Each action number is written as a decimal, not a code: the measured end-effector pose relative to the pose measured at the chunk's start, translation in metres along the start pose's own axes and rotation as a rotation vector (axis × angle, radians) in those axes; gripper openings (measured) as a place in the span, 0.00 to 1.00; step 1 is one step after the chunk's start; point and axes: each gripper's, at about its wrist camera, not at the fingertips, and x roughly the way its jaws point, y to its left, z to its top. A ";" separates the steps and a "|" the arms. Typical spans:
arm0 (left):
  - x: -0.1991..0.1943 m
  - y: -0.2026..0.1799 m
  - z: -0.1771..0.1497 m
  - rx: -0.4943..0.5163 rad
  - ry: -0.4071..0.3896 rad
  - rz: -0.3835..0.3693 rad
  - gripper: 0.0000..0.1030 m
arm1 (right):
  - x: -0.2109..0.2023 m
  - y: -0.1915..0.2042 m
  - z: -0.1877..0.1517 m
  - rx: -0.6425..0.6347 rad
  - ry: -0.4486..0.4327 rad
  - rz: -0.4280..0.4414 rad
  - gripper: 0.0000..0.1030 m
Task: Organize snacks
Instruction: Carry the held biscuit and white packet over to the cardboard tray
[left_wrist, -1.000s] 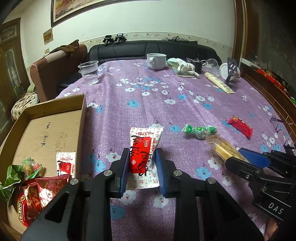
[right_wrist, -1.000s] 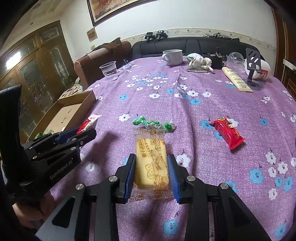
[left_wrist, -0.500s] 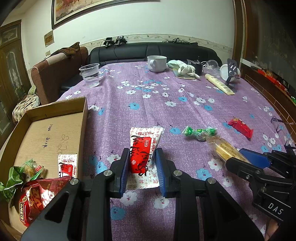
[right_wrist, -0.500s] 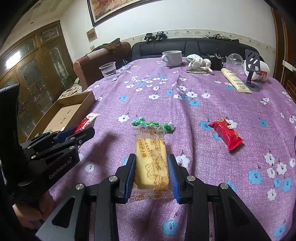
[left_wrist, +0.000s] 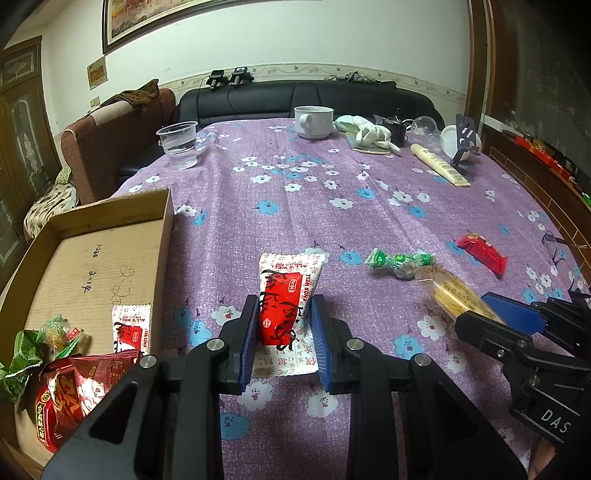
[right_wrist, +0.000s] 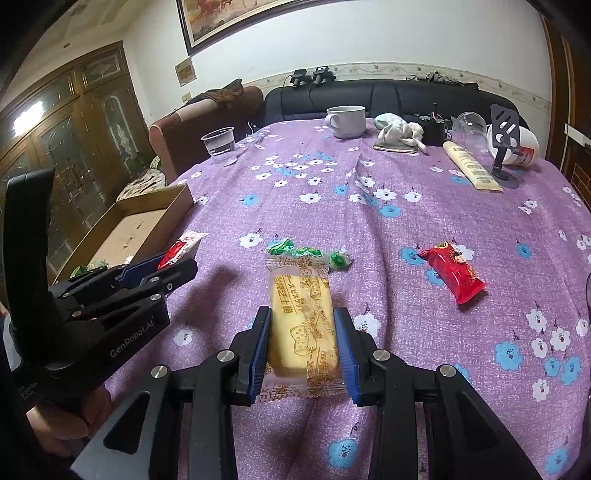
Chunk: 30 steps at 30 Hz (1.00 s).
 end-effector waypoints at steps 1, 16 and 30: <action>0.000 0.000 0.000 0.001 0.000 -0.001 0.24 | 0.000 0.000 0.000 0.000 0.000 0.000 0.34; -0.004 -0.004 0.000 0.014 -0.020 0.013 0.24 | -0.004 -0.001 0.001 0.008 -0.018 0.006 0.34; -0.014 -0.006 0.003 0.028 -0.044 0.013 0.24 | -0.006 -0.002 0.002 0.013 -0.024 0.006 0.34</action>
